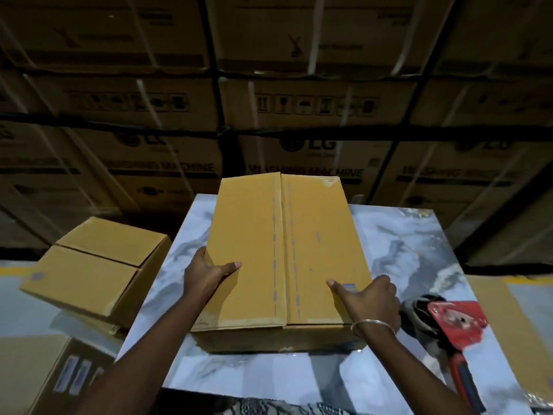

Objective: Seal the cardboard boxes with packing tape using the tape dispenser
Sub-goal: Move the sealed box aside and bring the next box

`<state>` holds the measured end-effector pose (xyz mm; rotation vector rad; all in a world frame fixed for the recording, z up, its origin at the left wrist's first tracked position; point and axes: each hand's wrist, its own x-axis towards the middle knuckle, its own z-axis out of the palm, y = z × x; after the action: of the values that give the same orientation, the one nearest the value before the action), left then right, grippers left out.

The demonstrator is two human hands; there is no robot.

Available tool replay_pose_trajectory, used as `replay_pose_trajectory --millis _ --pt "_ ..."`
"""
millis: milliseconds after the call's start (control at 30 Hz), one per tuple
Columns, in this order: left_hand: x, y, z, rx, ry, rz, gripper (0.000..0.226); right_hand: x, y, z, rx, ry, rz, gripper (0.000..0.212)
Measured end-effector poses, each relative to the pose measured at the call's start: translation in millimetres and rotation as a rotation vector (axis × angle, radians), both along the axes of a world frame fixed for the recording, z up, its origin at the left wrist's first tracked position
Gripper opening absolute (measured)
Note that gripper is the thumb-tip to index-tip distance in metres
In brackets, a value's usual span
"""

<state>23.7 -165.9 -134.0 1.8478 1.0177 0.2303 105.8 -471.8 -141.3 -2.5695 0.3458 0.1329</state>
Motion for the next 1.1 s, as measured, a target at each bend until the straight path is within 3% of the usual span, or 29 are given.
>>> replay_pose_trajectory --millis 133,233,367,467,533,667,900,1100 --pt "8.6 1.6 -9.3 0.092 0.024 -0.059 0.079 -10.0 -2.8 -3.5 -0.022 0.032 -0.009 0.101" --pt "11.6 7.7 -14.1 0.155 0.016 -0.110 0.077 -6.6 10.9 9.8 -0.187 0.057 0.059 0.101" --pt "10.3 8.1 -21.1 0.308 0.101 -0.171 0.093 13.7 39.7 17.5 -0.109 -0.066 0.392 0.089" --pt "10.0 -2.2 -23.3 0.581 0.142 -0.314 0.076 25.2 58.9 11.5 -0.111 -0.076 0.655 0.075" --pt "10.6 -6.3 -26.0 0.675 0.120 -0.438 0.064 25.0 64.3 6.0 -0.200 -0.045 0.721 0.072" --pt "16.0 -9.1 -28.4 0.672 0.163 -0.556 0.061 16.6 62.5 -2.2 -0.280 -0.006 0.726 0.074" --pt "45.5 -30.6 -23.8 0.697 0.162 -0.801 0.084 15.2 62.6 -3.7 -0.230 -0.029 0.680 0.087" --pt "79.0 -64.4 -16.9 0.659 0.214 -0.823 0.075 16.7 57.2 -12.1 -0.152 -0.067 0.661 0.073"
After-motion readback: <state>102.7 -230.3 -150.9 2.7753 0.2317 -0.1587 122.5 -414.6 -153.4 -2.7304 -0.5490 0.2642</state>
